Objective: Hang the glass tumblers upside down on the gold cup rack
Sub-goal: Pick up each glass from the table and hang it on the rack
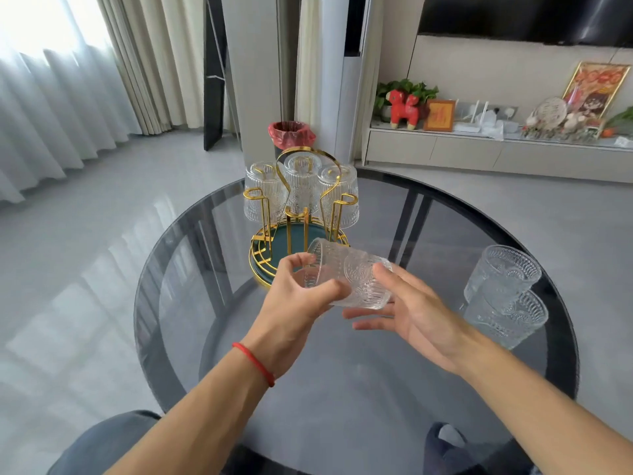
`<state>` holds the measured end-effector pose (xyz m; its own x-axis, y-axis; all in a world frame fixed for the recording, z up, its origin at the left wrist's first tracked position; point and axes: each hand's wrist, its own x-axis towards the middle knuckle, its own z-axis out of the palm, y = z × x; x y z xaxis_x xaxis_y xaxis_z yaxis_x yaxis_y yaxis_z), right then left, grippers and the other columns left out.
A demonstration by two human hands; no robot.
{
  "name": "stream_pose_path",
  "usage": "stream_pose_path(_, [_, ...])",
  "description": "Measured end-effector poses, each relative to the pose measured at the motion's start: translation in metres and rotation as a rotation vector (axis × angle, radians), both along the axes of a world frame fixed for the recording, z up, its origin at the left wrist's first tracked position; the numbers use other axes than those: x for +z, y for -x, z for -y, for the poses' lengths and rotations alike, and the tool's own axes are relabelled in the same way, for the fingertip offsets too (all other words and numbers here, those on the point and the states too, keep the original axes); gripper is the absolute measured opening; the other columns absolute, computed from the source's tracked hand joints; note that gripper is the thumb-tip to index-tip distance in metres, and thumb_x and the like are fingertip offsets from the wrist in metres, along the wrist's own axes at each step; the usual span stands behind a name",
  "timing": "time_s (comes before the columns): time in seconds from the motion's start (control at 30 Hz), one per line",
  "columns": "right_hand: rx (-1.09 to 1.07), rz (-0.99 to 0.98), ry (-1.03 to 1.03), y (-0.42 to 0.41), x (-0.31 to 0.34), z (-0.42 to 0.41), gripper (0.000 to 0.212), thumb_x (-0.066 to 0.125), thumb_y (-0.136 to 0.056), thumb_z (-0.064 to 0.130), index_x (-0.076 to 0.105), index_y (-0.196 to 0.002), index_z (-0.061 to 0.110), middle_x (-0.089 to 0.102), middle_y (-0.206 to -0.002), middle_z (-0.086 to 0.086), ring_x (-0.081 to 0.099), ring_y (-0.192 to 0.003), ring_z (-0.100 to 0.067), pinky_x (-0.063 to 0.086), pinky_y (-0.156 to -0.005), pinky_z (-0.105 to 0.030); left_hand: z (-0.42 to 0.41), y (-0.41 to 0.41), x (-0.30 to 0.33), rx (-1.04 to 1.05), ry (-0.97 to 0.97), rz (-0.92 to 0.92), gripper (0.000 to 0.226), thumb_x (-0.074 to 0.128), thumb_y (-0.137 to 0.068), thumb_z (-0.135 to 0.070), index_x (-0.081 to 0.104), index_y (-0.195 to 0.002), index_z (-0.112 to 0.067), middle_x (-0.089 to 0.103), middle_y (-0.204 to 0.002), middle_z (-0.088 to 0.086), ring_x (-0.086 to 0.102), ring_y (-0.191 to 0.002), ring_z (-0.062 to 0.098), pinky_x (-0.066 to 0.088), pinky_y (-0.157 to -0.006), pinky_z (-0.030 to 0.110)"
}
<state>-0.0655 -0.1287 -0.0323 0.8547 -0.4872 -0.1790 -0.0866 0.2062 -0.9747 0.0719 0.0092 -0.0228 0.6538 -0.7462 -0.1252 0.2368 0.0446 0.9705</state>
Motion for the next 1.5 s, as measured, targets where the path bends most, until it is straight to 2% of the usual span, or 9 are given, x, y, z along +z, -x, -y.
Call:
stream_pose_path(0.13, [-0.181,0.146,0.167,-0.002,0.010,0.006,0.059,0.081,-0.082,0.043,0.062,-0.134,0.021,0.076,-0.123,-0.014,0.072,-0.116,-0.033,0.060,-0.087,-0.039,-0.005,-0.011,0.005,-0.083,-0.121,0.293,0.069,0.068,-0.074,-0.040,0.051,-0.139,-0.025,0.068,-0.123,-0.001,0.066,-0.111,0.011,0.055,-0.095,0.034])
stream_pose_path(0.23, [-0.303,0.244,0.293,-0.003,0.024,0.011,0.064,0.084,-0.076,0.039,0.060,-0.134,0.024,0.077,-0.119,-0.012,0.073,-0.114,-0.031,0.058,-0.087,-0.038,-0.004,-0.016,0.002,-0.051,-0.161,0.248,0.050,0.043,-0.080,-0.043,0.055,-0.128,-0.030,0.067,-0.120,-0.001,0.063,-0.111,0.014,0.054,-0.092,0.036])
stream_pose_path(0.33, [-0.355,0.307,0.464,-0.008,0.049,0.010,0.065,0.085,-0.076,0.041,0.061,-0.135,0.034,0.076,-0.118,-0.009,0.074,-0.111,-0.024,0.059,-0.087,-0.034,-0.003,-0.021,-0.010,-0.043,-0.458,0.778,0.043,0.052,-0.089,-0.037,0.056,-0.130,-0.022,0.060,-0.136,0.000,0.055,-0.122,0.016,0.047,-0.099,0.036])
stream_pose_path(0.43, [-0.345,0.329,0.627,-0.030,0.079,0.003,0.063,0.084,-0.078,0.044,0.060,-0.136,0.038,0.076,-0.116,-0.002,0.075,-0.107,-0.018,0.062,-0.082,-0.030,0.004,-0.018,-0.025,-0.221,-0.753,1.196,0.056,0.059,-0.090,-0.038,0.048,-0.140,-0.017,0.024,-0.165,0.009,0.017,-0.152,0.026,0.024,-0.118,0.055])
stream_pose_path(0.57, [-0.338,0.250,0.870,-0.081,0.112,-0.013,0.055,0.081,-0.078,0.054,0.060,-0.129,0.042,0.074,-0.108,0.010,0.074,-0.099,-0.011,0.063,-0.082,-0.040,0.010,-0.018,-0.034,-0.351,-0.868,1.263,0.065,0.056,-0.092,-0.044,0.037,-0.149,-0.020,0.010,-0.169,0.011,0.000,-0.155,0.034,0.015,-0.116,0.069])
stream_pose_path(0.67, [-0.295,0.159,1.134,-0.121,0.126,-0.024,0.056,0.074,-0.079,0.061,0.060,-0.128,0.037,0.065,-0.106,0.024,0.065,-0.095,0.002,0.052,-0.075,-0.019,0.012,-0.020,-0.033,-0.347,-0.906,1.296,0.060,0.055,-0.093,-0.044,0.042,-0.146,-0.018,0.017,-0.166,0.013,0.005,-0.153,0.036,0.020,-0.115,0.068])
stream_pose_path(0.9, [-0.248,-0.066,1.447,-0.173,0.107,-0.039,0.069,0.068,-0.084,0.060,0.051,-0.145,0.033,0.061,-0.114,-0.008,0.061,-0.106,-0.030,0.035,-0.082,-0.029,0.011,-0.018,-0.029,-0.343,-0.906,1.302,0.051,0.055,-0.094,-0.040,0.050,-0.138,-0.016,0.017,-0.166,0.014,0.006,-0.153,0.037,0.023,-0.112,0.068])
stream_pose_path(1.23, [-0.253,-0.225,1.450,-0.187,0.072,-0.032,0.064,0.073,-0.083,0.055,0.043,-0.122,0.015,0.064,-0.105,-0.006,0.063,-0.091,-0.031,0.039,-0.073,-0.035,0.008,-0.017,-0.023,-0.332,-0.920,1.316,0.046,0.057,-0.094,-0.036,0.054,-0.134,-0.015,0.024,-0.162,0.015,0.013,-0.151,0.038,0.028,-0.110,0.065])
stream_pose_path(1.5, [-0.247,-0.244,1.497,-0.187,0.056,-0.029,0.055,0.065,-0.088,0.064,0.045,-0.112,0.020,0.066,-0.096,-0.004,0.062,-0.081,-0.029,0.041,-0.066,-0.035,0.010,-0.016,-0.023,-0.295,-0.893,1.353,0.051,0.057,-0.094,-0.038,0.050,-0.140,-0.017,0.035,-0.151,0.012,0.026,-0.142,0.038,0.041,-0.100,0.055])
